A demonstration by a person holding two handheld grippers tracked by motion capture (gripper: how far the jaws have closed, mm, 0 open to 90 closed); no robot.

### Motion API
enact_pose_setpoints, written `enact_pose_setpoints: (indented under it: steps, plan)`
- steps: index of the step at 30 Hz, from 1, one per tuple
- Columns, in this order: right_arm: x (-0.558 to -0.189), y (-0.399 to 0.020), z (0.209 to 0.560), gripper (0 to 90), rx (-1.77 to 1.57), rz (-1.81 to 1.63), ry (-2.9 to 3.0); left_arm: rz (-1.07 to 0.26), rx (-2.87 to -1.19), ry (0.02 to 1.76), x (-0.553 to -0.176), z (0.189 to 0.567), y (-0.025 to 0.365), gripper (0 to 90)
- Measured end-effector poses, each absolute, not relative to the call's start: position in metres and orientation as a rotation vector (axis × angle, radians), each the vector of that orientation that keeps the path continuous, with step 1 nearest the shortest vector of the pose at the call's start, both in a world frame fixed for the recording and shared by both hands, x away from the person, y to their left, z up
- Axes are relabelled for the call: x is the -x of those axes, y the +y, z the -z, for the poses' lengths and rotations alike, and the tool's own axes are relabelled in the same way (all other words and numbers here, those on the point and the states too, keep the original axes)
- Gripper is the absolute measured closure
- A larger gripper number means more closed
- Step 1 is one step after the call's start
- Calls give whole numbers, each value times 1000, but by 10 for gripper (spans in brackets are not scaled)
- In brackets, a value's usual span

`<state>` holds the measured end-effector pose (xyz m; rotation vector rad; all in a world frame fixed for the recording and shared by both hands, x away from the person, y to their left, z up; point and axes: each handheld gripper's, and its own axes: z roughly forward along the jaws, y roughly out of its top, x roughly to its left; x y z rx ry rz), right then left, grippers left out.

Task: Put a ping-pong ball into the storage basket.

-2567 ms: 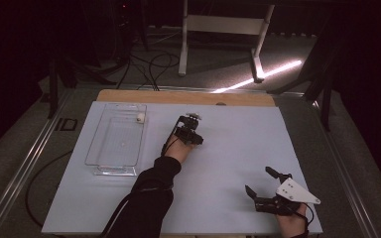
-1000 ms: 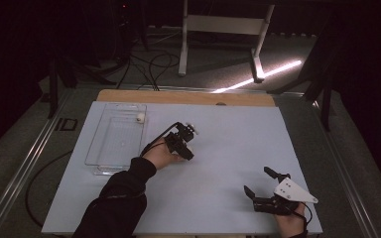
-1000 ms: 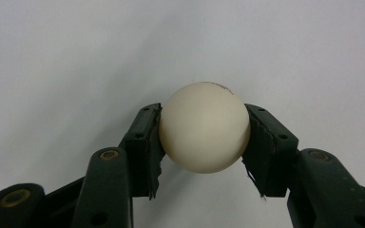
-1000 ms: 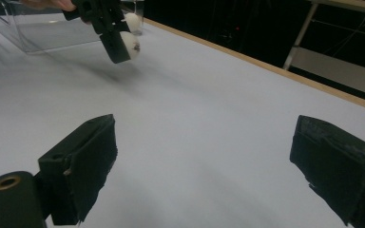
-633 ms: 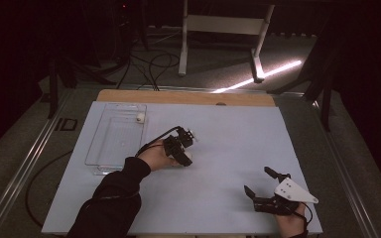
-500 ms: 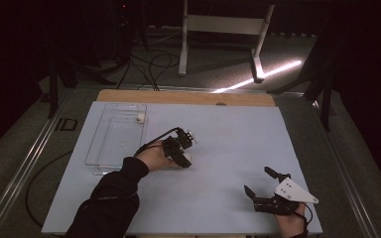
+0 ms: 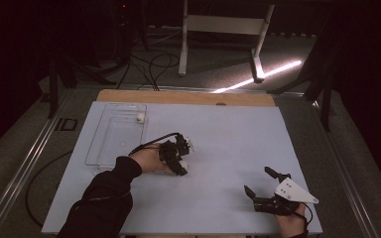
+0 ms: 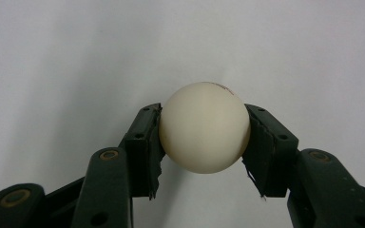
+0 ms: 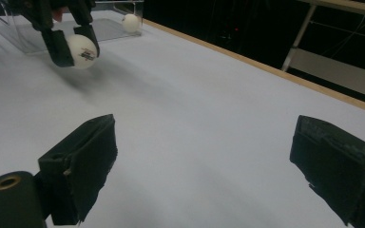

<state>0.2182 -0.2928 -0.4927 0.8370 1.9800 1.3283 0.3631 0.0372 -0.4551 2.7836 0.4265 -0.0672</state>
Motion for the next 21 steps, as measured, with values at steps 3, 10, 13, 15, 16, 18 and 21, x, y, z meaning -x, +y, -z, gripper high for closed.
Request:
enact_pose_setpoints:
  steps: [3, 10, 13, 15, 16, 18, 21]
  plan:
    - [-218, -293, 493, 83, -836, -1329, 1980, 86, -2786, 382, -361, 453, 39, 521]
    - [-218, -292, 492, 83, -839, -1326, 1981, 113, -2780, 311, -356, 449, 45, 521]
    - [-218, -293, 493, 83, -837, -1328, 1981, 125, -2774, 316, -356, 447, 47, 521]
    - [-218, -293, 492, 83, -836, -1327, 1981, 124, -2770, 302, -355, 445, 48, 521]
    - [-218, -292, 492, 83, -838, -1325, 1981, 126, -2769, 298, -355, 443, 49, 521]
    - [-218, -293, 492, 83, -836, -1326, 1981, 123, -2771, 287, -355, 441, 50, 521]
    - [-218, -293, 492, 83, -835, -1327, 1982, 116, -2769, 288, -355, 438, 52, 521]
